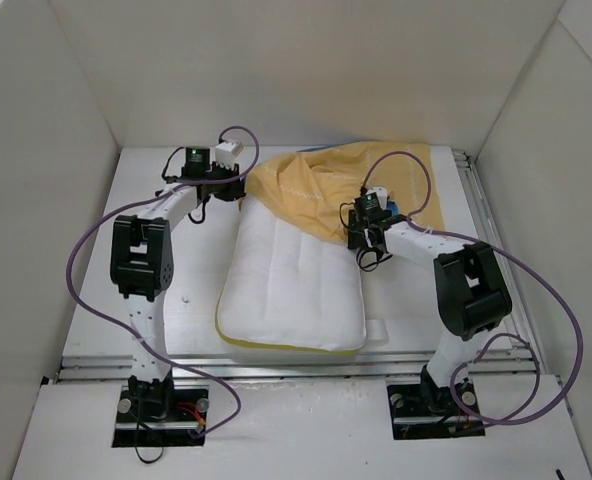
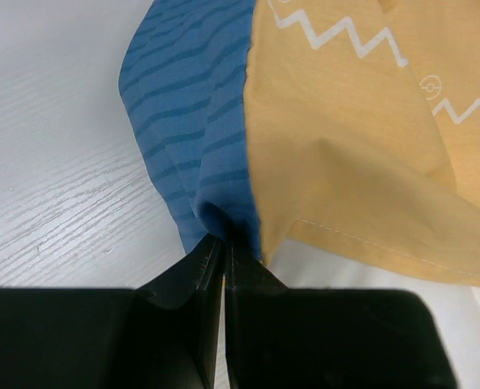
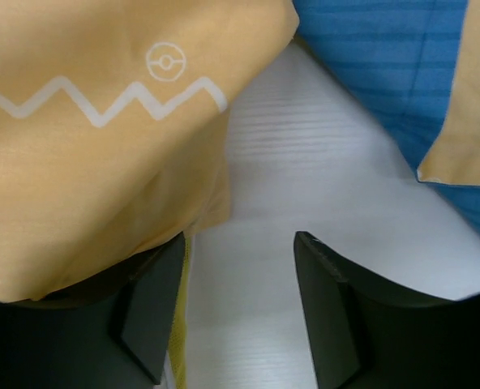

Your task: Put the pillow into the pillowcase

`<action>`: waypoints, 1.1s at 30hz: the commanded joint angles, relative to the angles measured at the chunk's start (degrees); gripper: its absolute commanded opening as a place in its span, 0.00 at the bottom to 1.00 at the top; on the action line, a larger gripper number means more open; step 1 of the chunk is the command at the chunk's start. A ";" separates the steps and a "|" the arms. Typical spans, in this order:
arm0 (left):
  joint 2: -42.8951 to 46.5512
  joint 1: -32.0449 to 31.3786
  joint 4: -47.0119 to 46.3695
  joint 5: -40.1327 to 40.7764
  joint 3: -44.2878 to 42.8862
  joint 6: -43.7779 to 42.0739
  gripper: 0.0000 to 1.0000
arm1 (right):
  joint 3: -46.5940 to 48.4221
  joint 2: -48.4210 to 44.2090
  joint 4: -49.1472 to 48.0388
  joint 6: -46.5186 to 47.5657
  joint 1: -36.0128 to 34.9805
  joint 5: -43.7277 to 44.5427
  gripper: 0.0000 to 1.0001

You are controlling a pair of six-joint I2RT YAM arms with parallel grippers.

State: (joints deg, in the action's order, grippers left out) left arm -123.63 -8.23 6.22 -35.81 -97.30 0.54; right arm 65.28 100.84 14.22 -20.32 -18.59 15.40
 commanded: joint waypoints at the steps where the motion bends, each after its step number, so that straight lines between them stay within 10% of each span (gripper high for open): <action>1: 1.73 0.41 -1.21 -1.81 -3.34 -0.53 0.00 | 3.02 0.59 -6.04 1.24 -0.22 -6.33 0.56; 7: 1.38 0.41 -0.77 -1.28 -3.78 -0.54 0.00 | -0.06 0.06 -5.96 0.90 -0.92 -4.69 0.68; 24: -1.08 1.46 -2.09 -5.23 -5.18 1.57 0.00 | 4.34 7.36 -19.74 -9.73 -0.31 -14.07 0.50; 33: -2.84 3.21 -2.61 -6.64 -5.98 3.68 0.00 | -3.64 -0.02 -20.02 -8.34 -0.31 -7.50 0.61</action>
State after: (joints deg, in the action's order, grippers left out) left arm -127.24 -5.15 5.50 -37.19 -100.73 1.78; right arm 63.79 106.80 -1.50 -28.64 -18.33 5.04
